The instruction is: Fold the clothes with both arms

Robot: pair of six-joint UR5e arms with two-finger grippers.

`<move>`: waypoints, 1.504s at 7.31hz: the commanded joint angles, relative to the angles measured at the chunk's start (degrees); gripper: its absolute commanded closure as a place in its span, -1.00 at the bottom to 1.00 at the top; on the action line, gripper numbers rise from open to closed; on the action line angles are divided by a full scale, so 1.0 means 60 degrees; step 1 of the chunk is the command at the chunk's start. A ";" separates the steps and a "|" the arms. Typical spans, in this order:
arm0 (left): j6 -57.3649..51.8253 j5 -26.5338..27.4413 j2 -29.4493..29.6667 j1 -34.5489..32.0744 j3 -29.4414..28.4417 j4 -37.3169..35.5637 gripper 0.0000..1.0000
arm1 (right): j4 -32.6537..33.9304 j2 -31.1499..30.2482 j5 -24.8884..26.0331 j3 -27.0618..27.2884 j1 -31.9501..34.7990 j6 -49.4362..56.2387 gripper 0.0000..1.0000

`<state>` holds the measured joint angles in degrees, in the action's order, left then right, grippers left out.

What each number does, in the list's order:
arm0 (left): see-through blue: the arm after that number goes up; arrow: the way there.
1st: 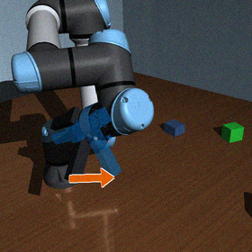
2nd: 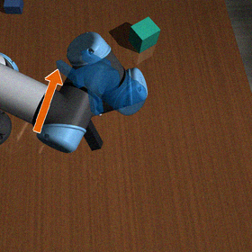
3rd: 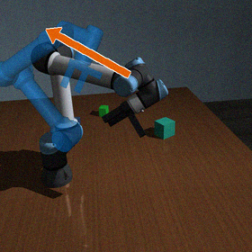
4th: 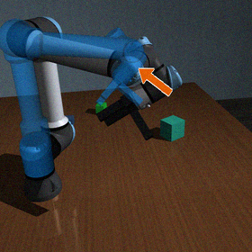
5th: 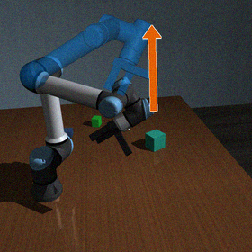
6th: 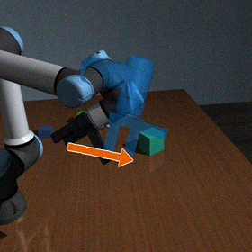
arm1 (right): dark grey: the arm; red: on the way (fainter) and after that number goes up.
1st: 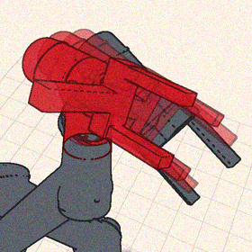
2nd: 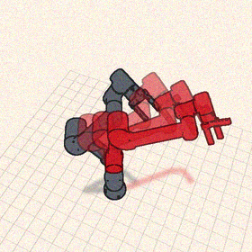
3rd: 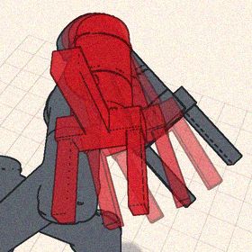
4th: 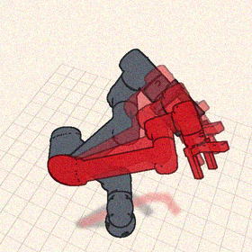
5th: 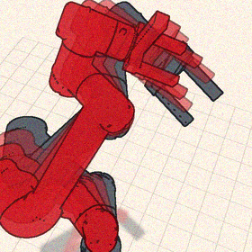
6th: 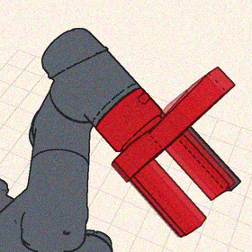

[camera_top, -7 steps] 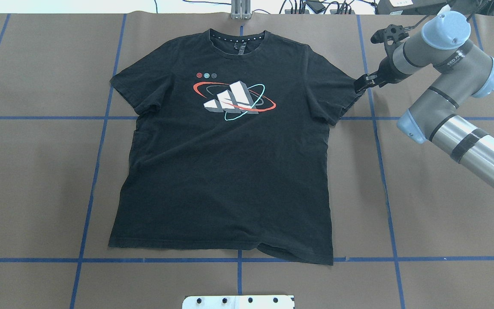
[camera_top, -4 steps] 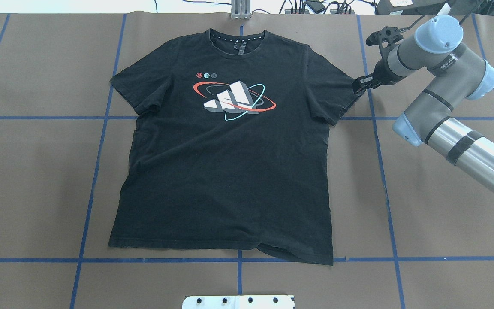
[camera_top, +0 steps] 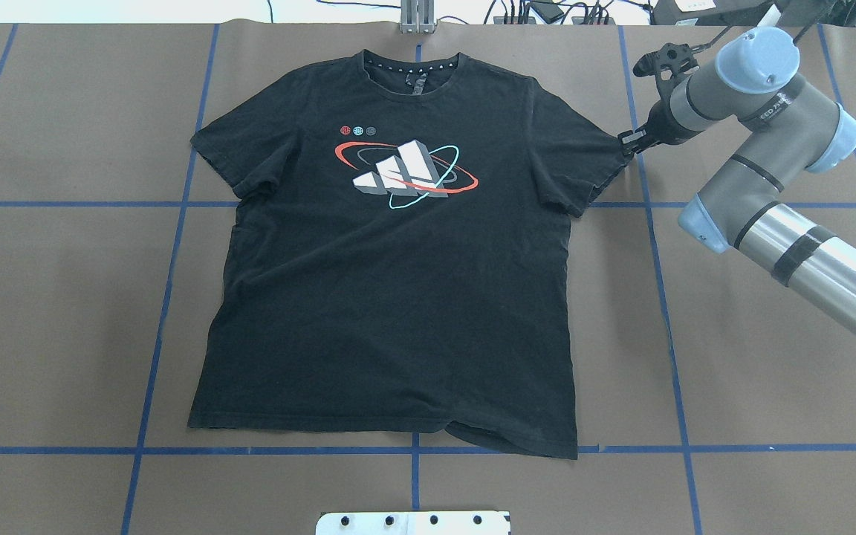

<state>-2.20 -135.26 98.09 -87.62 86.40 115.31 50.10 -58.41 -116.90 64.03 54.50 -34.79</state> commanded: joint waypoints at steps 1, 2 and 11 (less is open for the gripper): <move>0.0000 -0.0001 0.0000 0.0000 0.0000 0.0000 -1.00 | 0.0000 -0.0020 0.0015 -0.0008 -0.0001 0.0011 0.45; 0.0000 -0.0001 0.0000 0.0000 0.0000 0.0000 -1.00 | 0.0000 -0.0020 0.0015 -0.0008 -0.0001 0.0011 0.55; 0.0000 -0.0001 0.0000 0.0000 -0.0015 0.0029 -1.00 | 0.2809 0.2085 0.0174 0.0872 -0.0554 -0.2167 1.00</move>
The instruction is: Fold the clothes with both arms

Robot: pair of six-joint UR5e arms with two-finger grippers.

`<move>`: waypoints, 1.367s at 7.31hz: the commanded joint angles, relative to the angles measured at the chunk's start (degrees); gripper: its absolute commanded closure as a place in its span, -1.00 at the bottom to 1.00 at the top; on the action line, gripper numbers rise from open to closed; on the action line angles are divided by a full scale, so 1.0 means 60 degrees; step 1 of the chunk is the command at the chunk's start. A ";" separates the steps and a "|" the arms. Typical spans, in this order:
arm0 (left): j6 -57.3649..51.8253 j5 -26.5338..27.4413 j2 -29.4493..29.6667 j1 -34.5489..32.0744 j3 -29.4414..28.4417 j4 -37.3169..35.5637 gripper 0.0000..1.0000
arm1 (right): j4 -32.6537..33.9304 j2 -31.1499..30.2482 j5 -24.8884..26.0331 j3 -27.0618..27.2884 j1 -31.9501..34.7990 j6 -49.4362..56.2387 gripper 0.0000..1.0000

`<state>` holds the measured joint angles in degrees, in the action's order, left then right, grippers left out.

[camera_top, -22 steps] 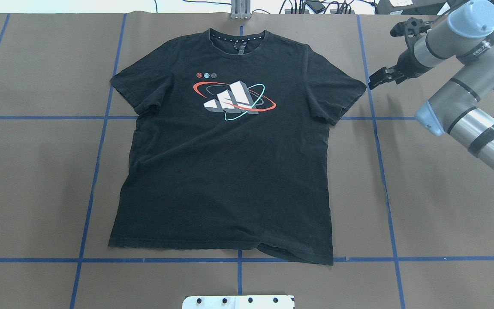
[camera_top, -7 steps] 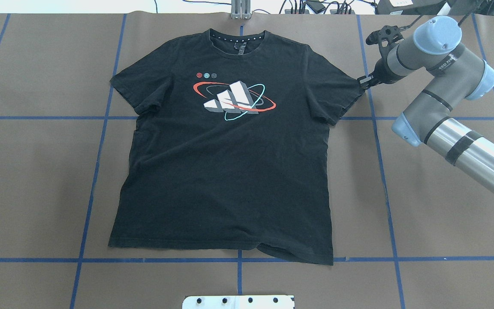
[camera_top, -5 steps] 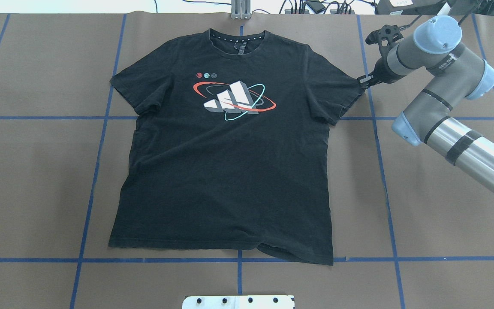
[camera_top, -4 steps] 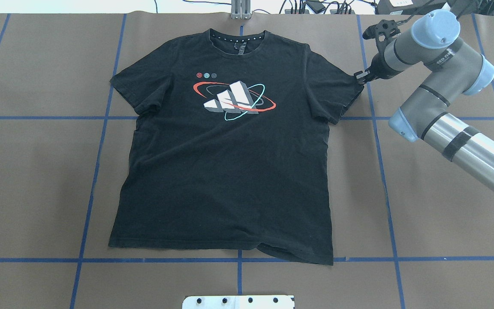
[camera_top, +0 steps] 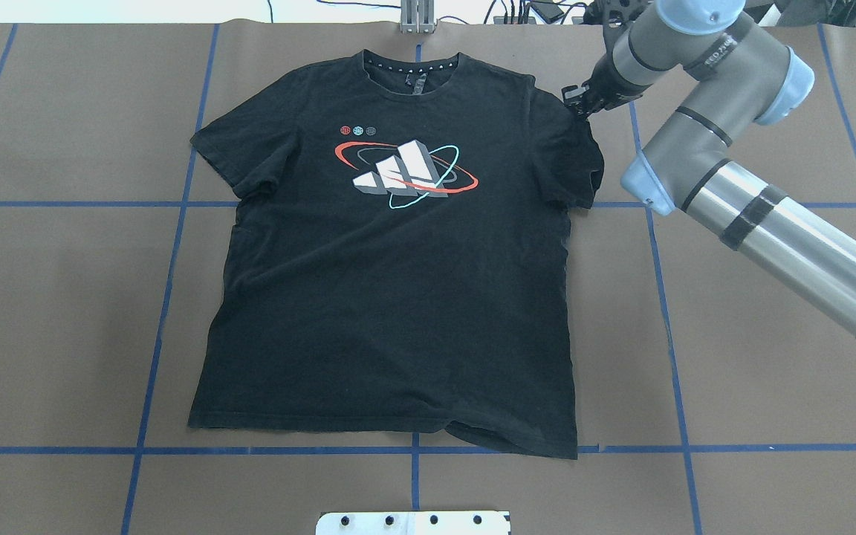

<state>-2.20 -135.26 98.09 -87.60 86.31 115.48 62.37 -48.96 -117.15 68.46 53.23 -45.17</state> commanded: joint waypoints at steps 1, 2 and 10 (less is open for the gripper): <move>0.0000 0.0000 0.0000 -0.0005 0.0000 0.0001 -1.00 | 0.0810 0.0861 0.0813 -0.0026 -0.0708 -0.0963 1.00; 0.0000 0.0000 0.0000 -0.0005 0.0000 0.0001 -1.00 | 0.0811 0.1473 0.1109 -0.0637 -0.1016 -0.1447 1.00; -0.0029 0.0014 0.0000 -0.0005 0.0000 0.0015 -1.00 | 0.0620 0.2724 0.2268 -0.2430 -0.1809 -0.1773 -1.00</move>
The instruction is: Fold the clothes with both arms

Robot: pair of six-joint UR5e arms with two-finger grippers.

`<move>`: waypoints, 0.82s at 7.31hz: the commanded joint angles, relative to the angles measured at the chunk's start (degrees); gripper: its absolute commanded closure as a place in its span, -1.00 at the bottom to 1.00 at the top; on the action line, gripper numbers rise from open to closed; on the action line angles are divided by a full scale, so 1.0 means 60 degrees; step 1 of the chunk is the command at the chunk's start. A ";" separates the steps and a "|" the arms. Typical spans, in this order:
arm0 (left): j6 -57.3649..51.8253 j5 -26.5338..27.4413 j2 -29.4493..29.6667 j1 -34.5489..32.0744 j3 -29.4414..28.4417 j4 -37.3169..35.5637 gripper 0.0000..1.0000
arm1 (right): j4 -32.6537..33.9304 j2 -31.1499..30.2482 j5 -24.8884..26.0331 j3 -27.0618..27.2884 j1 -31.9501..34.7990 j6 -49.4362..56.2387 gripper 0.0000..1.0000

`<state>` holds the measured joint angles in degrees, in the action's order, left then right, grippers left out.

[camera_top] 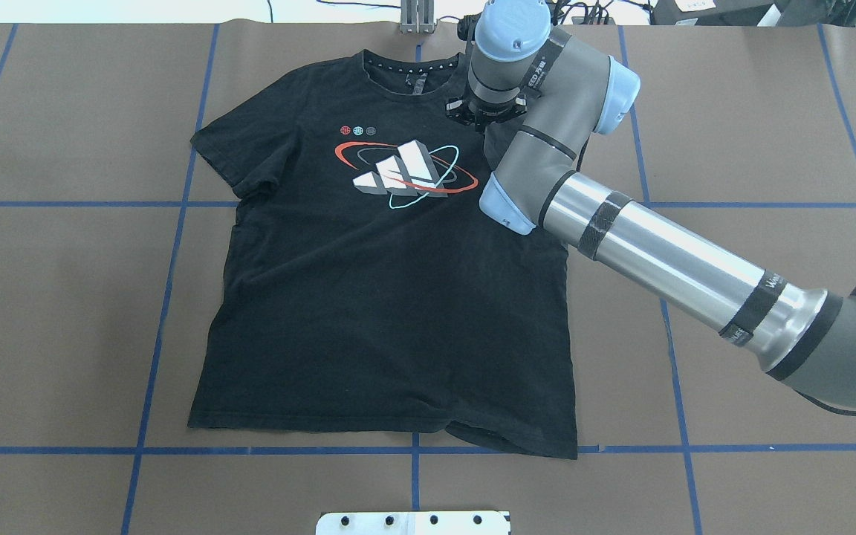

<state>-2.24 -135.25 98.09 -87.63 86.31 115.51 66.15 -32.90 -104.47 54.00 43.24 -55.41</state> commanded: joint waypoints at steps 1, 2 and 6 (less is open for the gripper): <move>0.0021 0.0012 0.0014 0.0014 0.0000 0.0040 -1.00 | 0.0092 0.0049 0.0025 0.0052 -0.0088 0.0020 -1.00; 0.0137 0.0026 0.0116 0.0101 -0.0058 0.0099 -1.00 | 0.0151 0.0049 -0.0238 0.0111 -0.0001 0.0050 -1.00; 0.4053 0.0099 0.0845 0.2029 -0.0655 0.2014 -1.00 | 0.3250 -0.1291 -0.1456 0.3146 0.1111 0.2065 -1.00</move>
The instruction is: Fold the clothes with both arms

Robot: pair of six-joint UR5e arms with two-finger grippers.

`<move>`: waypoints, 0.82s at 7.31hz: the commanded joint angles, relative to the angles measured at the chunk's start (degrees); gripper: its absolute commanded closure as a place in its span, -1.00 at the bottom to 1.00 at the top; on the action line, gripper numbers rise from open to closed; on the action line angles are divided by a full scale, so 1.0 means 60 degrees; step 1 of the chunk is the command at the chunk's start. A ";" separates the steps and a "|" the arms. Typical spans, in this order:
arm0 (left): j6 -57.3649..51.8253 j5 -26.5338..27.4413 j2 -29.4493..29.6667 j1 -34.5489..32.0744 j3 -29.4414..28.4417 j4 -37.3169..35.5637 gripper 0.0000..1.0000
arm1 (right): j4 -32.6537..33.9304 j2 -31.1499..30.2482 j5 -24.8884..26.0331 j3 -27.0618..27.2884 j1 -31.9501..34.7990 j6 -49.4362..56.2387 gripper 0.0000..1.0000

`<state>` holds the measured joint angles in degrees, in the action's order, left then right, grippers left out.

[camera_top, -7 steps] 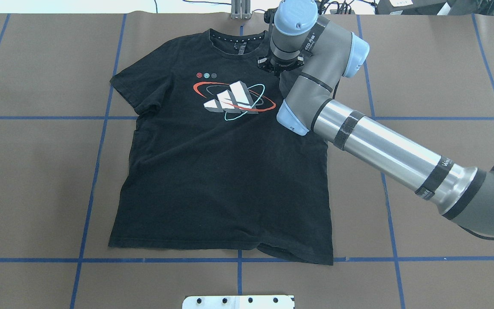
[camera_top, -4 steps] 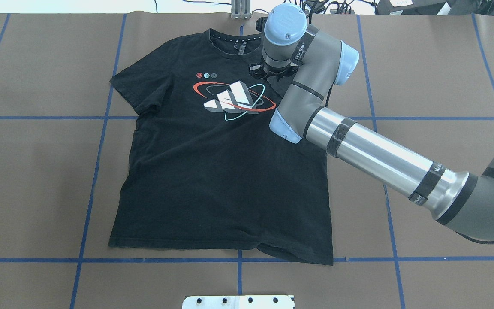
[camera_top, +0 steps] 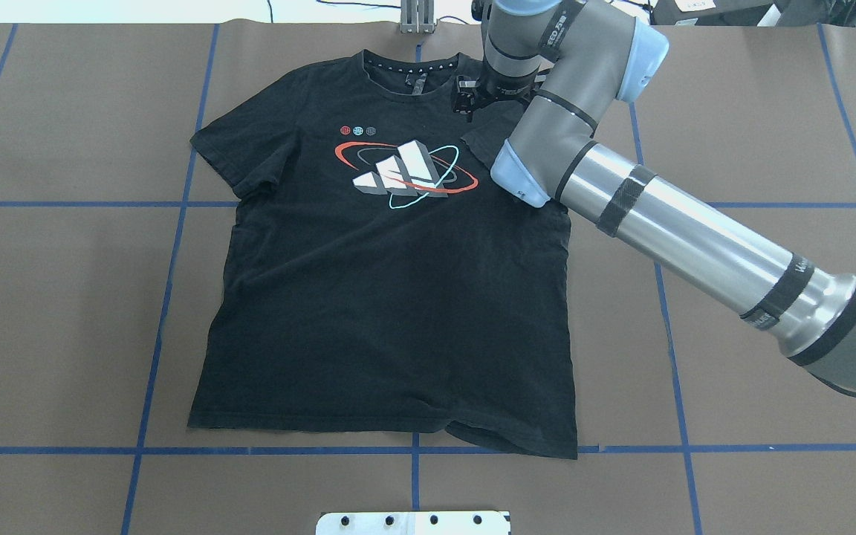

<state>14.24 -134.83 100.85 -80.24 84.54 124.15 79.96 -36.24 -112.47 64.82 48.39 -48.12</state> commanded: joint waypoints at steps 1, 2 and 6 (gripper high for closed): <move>0.2435 0.0437 0.0983 0.0907 -0.1017 0.1100 -1.00 | 0.0898 -0.1946 -0.0441 0.2399 0.0589 0.1596 -1.00; 0.3403 0.0905 0.1163 0.1488 -0.1546 0.2048 -1.00 | 0.0869 -0.2843 -0.1053 0.3019 0.1114 0.2401 -1.00; 0.6133 0.3102 0.2684 0.3350 -0.2983 0.2702 -1.00 | -0.0867 -0.5512 -0.2388 0.3333 0.2596 0.4460 -1.00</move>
<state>46.83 -119.93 114.00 -63.48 69.21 140.16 80.20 -64.53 -123.48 84.98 61.58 -22.93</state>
